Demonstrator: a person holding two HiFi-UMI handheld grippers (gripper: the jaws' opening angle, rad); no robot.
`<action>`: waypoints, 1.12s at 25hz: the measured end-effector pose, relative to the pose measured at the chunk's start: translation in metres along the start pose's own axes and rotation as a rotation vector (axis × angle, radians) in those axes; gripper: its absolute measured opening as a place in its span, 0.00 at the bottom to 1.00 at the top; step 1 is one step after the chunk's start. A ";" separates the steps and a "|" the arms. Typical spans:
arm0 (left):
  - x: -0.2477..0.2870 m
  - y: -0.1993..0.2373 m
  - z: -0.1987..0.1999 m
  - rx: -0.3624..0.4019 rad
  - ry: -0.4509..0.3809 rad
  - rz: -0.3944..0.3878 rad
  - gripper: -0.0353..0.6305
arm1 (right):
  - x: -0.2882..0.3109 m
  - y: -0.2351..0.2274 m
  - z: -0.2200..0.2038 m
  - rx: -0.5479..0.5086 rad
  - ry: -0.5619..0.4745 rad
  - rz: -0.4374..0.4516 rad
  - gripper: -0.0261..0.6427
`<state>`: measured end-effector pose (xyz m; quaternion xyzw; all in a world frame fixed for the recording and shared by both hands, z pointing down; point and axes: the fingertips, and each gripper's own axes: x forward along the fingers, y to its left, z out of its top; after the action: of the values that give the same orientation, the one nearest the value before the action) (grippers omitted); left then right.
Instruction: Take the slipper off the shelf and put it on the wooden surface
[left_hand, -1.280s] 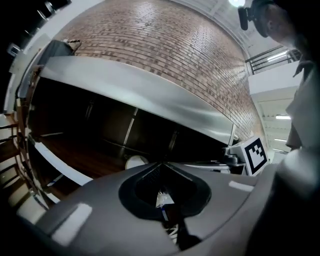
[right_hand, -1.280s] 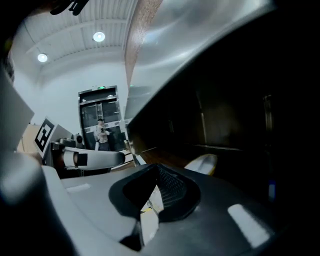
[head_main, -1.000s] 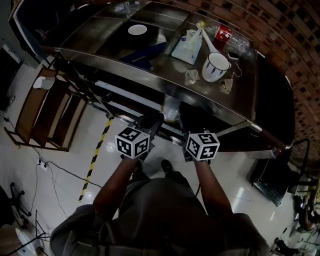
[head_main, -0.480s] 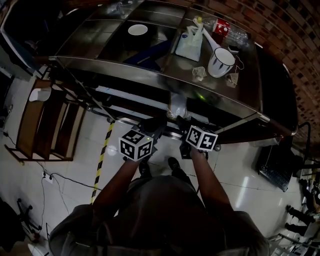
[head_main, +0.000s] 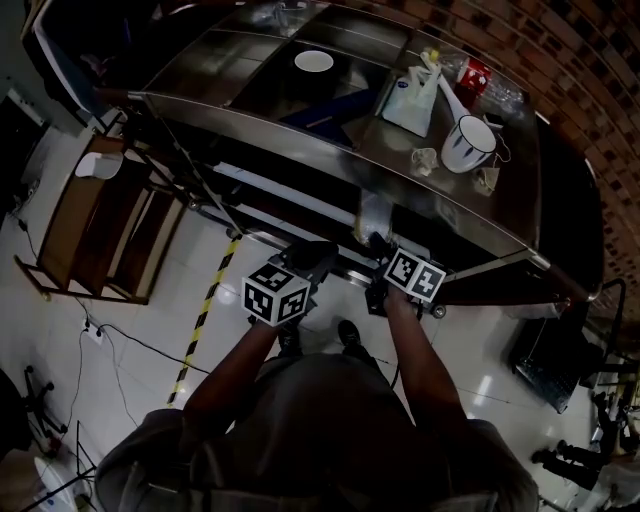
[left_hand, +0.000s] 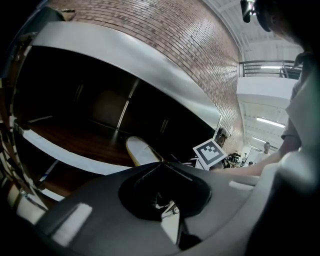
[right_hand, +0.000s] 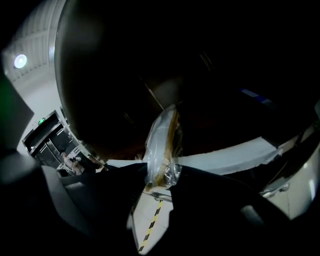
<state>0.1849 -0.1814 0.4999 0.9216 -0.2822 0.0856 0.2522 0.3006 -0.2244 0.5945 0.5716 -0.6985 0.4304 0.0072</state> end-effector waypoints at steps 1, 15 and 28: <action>0.000 0.000 0.000 -0.003 -0.002 0.004 0.06 | -0.002 0.004 0.003 -0.015 -0.009 0.018 0.21; -0.007 0.001 0.017 -0.018 -0.112 0.144 0.06 | -0.015 0.069 0.021 -0.272 0.033 0.260 0.12; -0.154 0.065 0.005 -0.131 -0.329 0.545 0.06 | 0.030 0.196 -0.058 -0.508 0.250 0.552 0.12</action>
<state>0.0211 -0.1571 0.4765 0.7955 -0.5603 -0.0184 0.2300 0.1049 -0.2174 0.5294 0.2853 -0.9040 0.2960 0.1174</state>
